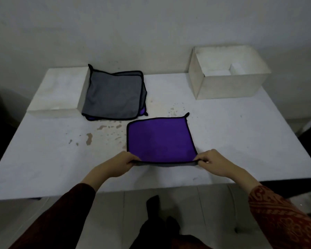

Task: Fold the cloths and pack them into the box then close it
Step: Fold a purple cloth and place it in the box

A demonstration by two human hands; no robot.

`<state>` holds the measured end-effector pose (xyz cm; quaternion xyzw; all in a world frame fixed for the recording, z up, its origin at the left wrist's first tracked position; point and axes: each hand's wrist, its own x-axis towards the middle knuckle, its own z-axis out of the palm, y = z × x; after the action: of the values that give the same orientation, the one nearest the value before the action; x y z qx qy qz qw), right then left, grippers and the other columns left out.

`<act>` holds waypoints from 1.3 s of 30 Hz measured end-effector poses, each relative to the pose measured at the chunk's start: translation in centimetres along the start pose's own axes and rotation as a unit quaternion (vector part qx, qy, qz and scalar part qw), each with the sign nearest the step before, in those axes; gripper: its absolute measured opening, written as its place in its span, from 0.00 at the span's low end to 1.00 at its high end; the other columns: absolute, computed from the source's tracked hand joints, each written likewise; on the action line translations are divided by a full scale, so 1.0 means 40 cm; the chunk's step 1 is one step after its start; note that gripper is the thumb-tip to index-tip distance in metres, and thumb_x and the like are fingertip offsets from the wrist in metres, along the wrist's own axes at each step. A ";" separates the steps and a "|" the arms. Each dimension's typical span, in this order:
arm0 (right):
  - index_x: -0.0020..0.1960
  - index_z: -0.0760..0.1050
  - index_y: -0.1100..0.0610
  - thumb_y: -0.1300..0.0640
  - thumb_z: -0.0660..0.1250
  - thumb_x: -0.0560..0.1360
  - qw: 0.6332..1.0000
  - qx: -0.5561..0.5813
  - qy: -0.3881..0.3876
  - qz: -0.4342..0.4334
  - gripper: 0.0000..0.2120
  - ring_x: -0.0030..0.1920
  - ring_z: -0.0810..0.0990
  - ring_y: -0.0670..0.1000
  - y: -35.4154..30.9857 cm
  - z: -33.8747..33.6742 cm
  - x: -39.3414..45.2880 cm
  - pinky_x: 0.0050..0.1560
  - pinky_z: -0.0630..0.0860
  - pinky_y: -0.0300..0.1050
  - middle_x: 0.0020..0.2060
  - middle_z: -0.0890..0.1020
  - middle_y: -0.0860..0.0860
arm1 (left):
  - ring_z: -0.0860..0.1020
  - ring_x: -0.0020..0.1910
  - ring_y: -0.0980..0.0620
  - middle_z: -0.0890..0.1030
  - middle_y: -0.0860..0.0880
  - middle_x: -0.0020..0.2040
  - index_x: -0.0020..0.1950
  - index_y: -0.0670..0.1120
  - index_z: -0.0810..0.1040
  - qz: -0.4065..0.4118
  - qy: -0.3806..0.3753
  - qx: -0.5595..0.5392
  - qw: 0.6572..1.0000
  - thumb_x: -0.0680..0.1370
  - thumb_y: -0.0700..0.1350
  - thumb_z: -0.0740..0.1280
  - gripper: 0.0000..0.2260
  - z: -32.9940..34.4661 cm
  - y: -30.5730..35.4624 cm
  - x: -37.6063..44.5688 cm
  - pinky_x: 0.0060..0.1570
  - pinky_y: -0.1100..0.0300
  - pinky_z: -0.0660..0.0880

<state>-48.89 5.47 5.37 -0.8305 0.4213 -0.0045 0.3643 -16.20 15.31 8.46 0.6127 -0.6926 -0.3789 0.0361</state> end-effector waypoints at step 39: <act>0.32 0.68 0.56 0.53 0.69 0.71 0.910 0.122 0.118 0.377 0.14 0.30 0.72 0.48 -0.020 0.017 0.341 0.26 0.65 0.40 0.30 0.74 0.51 | 0.78 0.49 0.44 0.79 0.42 0.52 0.60 0.44 0.69 -0.289 0.304 -0.140 0.897 0.76 0.46 0.66 0.15 0.013 -0.164 0.264 0.43 0.56 0.72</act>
<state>-39.34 -3.40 1.29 -0.5520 0.7394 -0.0160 0.3851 -13.67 6.58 -0.03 0.8596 -0.3803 -0.2614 0.2196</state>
